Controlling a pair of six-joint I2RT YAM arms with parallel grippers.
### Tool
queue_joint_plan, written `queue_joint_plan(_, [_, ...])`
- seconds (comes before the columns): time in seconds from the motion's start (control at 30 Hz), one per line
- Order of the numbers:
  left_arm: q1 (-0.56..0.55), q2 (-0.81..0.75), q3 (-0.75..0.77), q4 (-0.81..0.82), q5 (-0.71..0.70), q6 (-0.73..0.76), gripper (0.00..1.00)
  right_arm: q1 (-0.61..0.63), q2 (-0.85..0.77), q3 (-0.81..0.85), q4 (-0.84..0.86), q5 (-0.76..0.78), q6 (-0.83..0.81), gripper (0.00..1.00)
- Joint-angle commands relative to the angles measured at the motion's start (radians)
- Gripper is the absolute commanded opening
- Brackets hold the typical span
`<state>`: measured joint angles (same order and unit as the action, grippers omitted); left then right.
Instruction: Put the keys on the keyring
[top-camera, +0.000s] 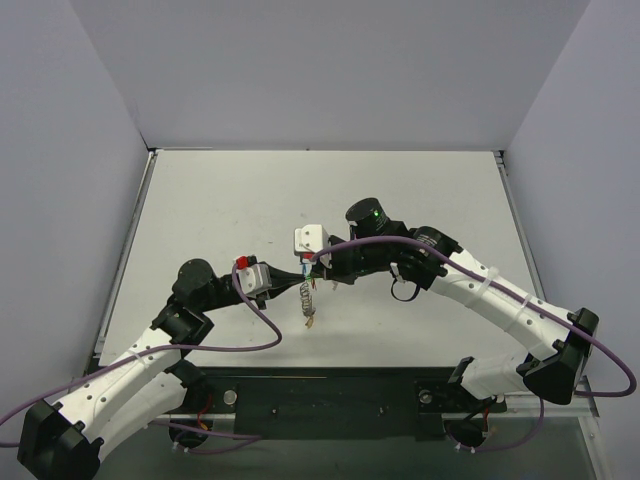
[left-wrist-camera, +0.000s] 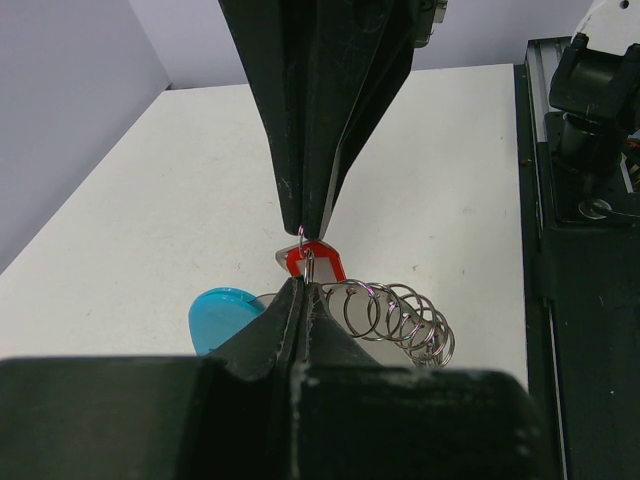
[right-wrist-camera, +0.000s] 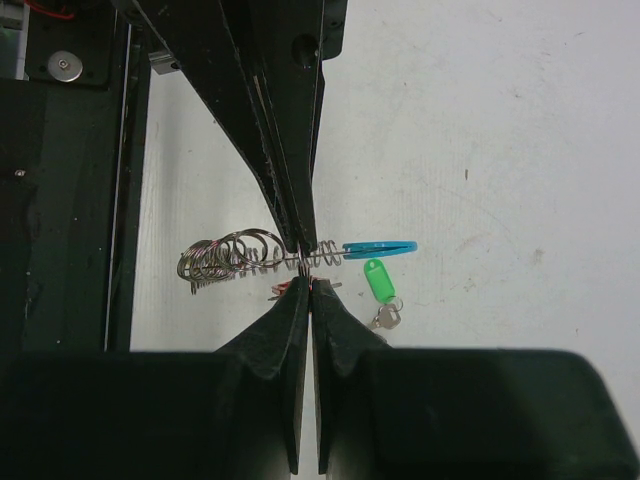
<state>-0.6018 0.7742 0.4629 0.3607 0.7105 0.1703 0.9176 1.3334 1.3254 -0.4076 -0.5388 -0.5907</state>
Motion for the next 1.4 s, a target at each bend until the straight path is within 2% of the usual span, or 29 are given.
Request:
queue_joint_plan(0.0, [-0.003, -0.004, 0.036, 0.06, -0.008, 0.014, 0.0, -0.003, -0.011, 0.014, 0.036, -0.015, 0.019, 0.0])
queue_joint_plan(1.37, [0.002, -0.007, 0.04, 0.037, -0.026, 0.028, 0.0, -0.008, -0.033, -0.023, 0.052, 0.002, 0.028, 0.0])
